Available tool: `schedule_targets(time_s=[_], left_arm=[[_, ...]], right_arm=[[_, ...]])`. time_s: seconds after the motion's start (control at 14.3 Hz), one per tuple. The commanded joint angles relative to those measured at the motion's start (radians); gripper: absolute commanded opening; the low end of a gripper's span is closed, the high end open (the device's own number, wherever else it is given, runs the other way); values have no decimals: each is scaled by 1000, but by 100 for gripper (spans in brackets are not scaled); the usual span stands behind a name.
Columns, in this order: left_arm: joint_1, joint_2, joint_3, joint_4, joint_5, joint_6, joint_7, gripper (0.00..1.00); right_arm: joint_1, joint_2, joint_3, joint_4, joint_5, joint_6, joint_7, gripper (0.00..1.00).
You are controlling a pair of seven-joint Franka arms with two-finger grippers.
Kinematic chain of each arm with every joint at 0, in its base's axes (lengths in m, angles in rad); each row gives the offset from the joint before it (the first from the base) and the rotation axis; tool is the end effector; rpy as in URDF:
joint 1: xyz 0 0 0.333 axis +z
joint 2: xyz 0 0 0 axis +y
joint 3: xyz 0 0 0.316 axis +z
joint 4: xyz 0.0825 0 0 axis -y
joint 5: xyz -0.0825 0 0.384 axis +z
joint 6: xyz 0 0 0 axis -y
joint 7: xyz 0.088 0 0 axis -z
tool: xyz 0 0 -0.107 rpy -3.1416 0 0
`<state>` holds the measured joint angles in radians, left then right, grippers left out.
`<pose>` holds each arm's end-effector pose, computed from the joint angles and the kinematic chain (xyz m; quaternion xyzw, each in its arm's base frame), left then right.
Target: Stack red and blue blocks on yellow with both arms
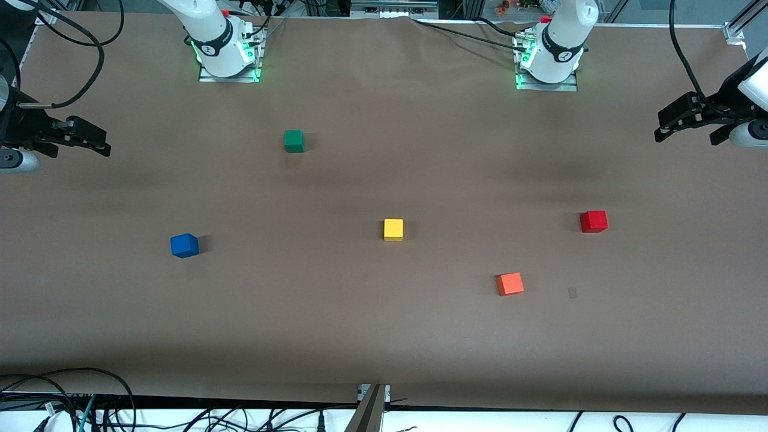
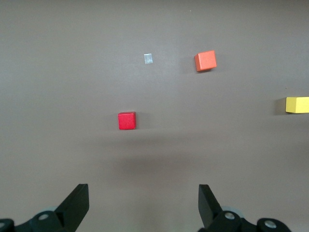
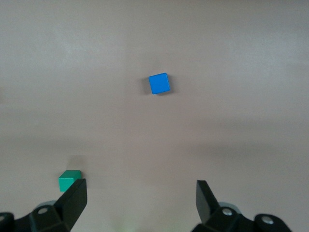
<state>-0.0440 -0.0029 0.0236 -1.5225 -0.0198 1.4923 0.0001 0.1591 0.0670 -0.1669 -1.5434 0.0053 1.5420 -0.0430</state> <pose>0.5457 -0.0134 0.6419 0.9998 -0.0109 -0.0137 0.0098 0.5707 -0.0007 0.5977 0.9993 0.0176 -0.0338 0.0021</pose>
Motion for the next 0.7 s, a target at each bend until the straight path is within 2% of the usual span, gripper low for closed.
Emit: schedule_targets(time_s=[0.0, 0.63], left_arm=[[4, -3, 1, 12, -11, -10, 23, 100], [4, -2, 1, 12, -12, -7, 18, 100]], right_arm=[[-1, -9, 1, -1, -11, -8, -3, 100], [-4, -7, 0, -3, -10, -8, -3, 100]])
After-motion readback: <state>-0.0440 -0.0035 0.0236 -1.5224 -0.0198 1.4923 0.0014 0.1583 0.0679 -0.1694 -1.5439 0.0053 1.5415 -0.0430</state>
